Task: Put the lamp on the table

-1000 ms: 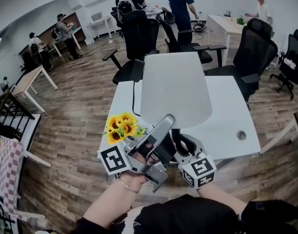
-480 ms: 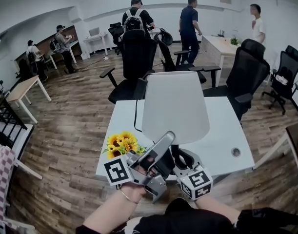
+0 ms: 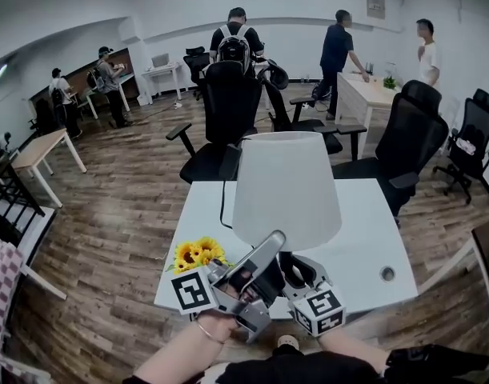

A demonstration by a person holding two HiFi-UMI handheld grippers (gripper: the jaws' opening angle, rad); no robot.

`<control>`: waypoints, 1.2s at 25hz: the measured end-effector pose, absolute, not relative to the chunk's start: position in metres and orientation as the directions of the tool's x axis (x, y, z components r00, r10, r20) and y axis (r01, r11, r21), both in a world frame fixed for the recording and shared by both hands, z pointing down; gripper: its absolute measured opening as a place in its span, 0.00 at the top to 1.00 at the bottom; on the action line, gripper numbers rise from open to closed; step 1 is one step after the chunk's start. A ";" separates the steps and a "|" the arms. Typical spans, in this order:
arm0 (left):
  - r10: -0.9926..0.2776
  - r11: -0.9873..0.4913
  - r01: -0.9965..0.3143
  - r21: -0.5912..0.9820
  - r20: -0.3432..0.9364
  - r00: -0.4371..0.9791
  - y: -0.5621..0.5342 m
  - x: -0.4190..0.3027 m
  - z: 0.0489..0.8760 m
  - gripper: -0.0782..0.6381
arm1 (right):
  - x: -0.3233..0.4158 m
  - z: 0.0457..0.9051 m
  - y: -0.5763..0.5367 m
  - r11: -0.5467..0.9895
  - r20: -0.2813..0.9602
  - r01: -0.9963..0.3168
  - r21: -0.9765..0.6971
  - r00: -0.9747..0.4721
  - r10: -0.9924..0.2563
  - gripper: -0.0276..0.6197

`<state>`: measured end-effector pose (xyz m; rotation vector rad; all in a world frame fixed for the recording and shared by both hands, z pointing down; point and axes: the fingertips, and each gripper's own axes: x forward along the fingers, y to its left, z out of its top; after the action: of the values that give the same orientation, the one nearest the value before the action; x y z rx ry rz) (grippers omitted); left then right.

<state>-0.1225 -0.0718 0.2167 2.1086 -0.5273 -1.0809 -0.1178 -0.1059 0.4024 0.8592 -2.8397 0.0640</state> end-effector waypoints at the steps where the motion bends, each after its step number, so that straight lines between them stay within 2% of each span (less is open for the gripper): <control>1: -0.625 -0.673 -0.042 0.738 -0.538 0.567 -0.077 -0.124 0.216 0.87 | -0.119 0.402 -0.111 0.835 0.178 -0.550 0.011 -0.821 -0.543 0.64; 19: -0.661 -0.677 -0.080 0.732 -0.556 0.504 -0.191 -0.124 0.222 0.87 | -0.118 0.401 -0.224 0.885 0.174 -0.465 0.017 -0.870 -0.461 0.64; 30: -0.700 -0.623 -0.097 0.776 -0.498 0.512 -0.246 -0.129 0.242 0.87 | -0.127 0.425 -0.274 0.884 0.203 -0.464 -0.055 -0.872 -0.445 0.64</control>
<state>-0.1294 -0.2456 0.2425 2.0524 -0.6488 -1.0997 -0.1270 -0.2743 0.4253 0.6983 -2.8685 0.1510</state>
